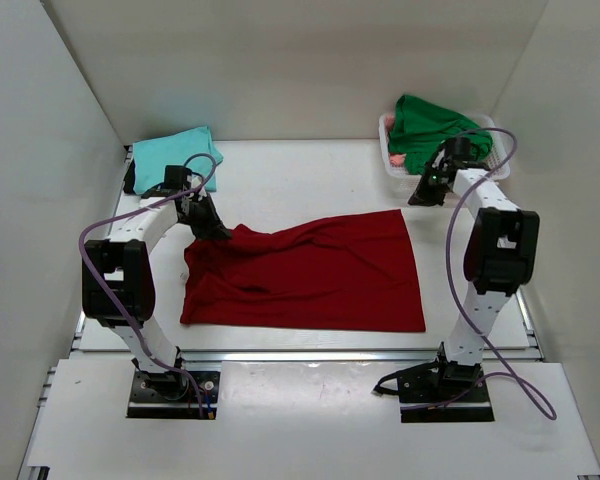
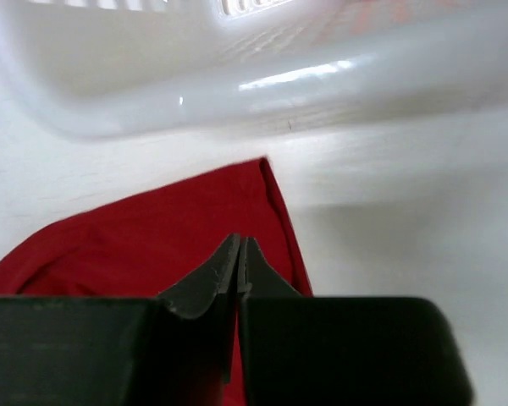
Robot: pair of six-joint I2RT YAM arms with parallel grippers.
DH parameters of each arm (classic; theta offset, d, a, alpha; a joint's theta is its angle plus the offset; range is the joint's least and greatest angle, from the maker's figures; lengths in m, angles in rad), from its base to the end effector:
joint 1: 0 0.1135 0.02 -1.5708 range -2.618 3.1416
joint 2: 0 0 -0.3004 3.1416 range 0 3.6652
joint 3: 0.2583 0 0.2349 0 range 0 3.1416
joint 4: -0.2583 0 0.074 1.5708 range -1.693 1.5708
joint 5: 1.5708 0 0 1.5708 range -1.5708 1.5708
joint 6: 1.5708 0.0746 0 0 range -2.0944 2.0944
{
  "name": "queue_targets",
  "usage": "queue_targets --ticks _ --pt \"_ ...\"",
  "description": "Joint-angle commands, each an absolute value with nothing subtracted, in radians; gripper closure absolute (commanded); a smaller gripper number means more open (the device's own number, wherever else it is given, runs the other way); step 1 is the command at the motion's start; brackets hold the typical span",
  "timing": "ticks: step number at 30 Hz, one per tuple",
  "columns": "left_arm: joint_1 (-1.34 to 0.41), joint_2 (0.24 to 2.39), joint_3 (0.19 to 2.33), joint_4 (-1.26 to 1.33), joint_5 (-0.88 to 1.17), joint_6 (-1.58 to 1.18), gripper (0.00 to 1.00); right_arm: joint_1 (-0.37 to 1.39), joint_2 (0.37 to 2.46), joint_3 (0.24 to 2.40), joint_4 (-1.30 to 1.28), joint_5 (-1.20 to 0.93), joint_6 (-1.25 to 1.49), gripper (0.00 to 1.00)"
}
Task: Fold and stack the t-shirts
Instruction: Fold the other side of the tshirt into a rectangle
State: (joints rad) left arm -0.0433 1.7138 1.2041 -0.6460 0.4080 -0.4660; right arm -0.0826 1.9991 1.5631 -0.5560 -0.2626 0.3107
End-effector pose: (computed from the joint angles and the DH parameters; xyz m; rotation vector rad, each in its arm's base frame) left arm 0.3462 -0.0446 0.2220 -0.4614 2.7240 -0.6990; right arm 0.4559 -0.0183 0.2230 0.4022 2.5350 0.4234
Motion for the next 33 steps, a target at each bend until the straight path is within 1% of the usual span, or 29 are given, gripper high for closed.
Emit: queue_targets --ticks 1,7,8,9,11,12,13,14,16,18,20,22,23,24,26,27,28,33 --pt "-0.04 1.672 1.217 -0.626 0.434 -0.474 1.0 -0.113 1.876 1.508 -0.483 -0.321 0.316 1.0" --pt "-0.043 1.658 1.201 -0.626 0.437 -0.471 1.0 -0.101 1.894 1.45 -0.448 -0.313 0.311 1.0" --pt "-0.044 1.655 1.2 -0.623 0.44 -0.477 1.0 -0.092 1.919 1.454 -0.446 -0.31 0.307 0.93" --pt "-0.044 1.648 1.198 -0.624 0.434 -0.48 1.0 -0.084 1.933 1.46 -0.451 -0.302 0.308 0.9" --pt "-0.049 1.646 1.198 -0.623 0.436 -0.482 1.0 -0.065 1.98 1.473 -0.439 -0.279 0.305 0.77" --pt "-0.049 1.646 1.193 -0.624 0.439 -0.483 1.0 -0.057 1.983 1.47 -0.428 -0.264 0.305 0.73" --pt "-0.049 1.643 1.192 -0.63 0.431 -0.479 1.0 -0.048 1.999 1.474 -0.416 -0.244 0.305 0.65" --pt "-0.051 1.647 1.199 -0.63 0.431 -0.476 1.0 -0.041 2.014 1.474 -0.404 -0.241 0.308 0.6" --pt "-0.051 1.646 1.195 -0.635 0.428 -0.483 1.0 -0.031 2.039 1.474 -0.399 -0.219 0.316 0.57" --pt "-0.055 1.643 1.2 -0.635 0.425 -0.482 1.0 -0.018 2.058 1.477 -0.393 -0.204 0.31 0.56" --pt "-0.055 1.641 1.2 -0.634 0.423 -0.485 1.0 -0.015 2.075 1.493 -0.396 -0.192 0.305 0.57" --pt "-0.055 1.641 1.198 -0.635 0.426 -0.485 1.0 -0.015 2.086 1.49 -0.393 -0.198 0.305 0.6" --pt "-0.057 1.644 1.195 -0.634 0.423 -0.482 1.0 -0.011 2.092 1.497 -0.399 -0.199 0.304 0.7" --pt "-0.057 1.644 1.201 -0.638 0.426 -0.485 1.0 -0.014 2.094 1.491 -0.394 -0.201 0.305 0.85" --pt "-0.054 1.646 1.195 -0.632 0.422 -0.483 1.0 -0.015 2.085 1.492 -0.396 -0.196 0.299 0.92" --pt "-0.057 1.646 1.193 -0.634 0.42 -0.488 1.0 -0.014 2.079 1.488 -0.394 -0.196 0.298 0.99" --pt "-0.049 1.646 1.198 -0.63 0.417 -0.489 1.0 -0.023 2.076 1.479 -0.394 -0.193 0.296 1.0" --pt "-0.064 1.652 1.201 -0.623 0.43 -0.499 1.0 -0.06 2.049 1.491 -0.391 -0.224 0.298 1.0"
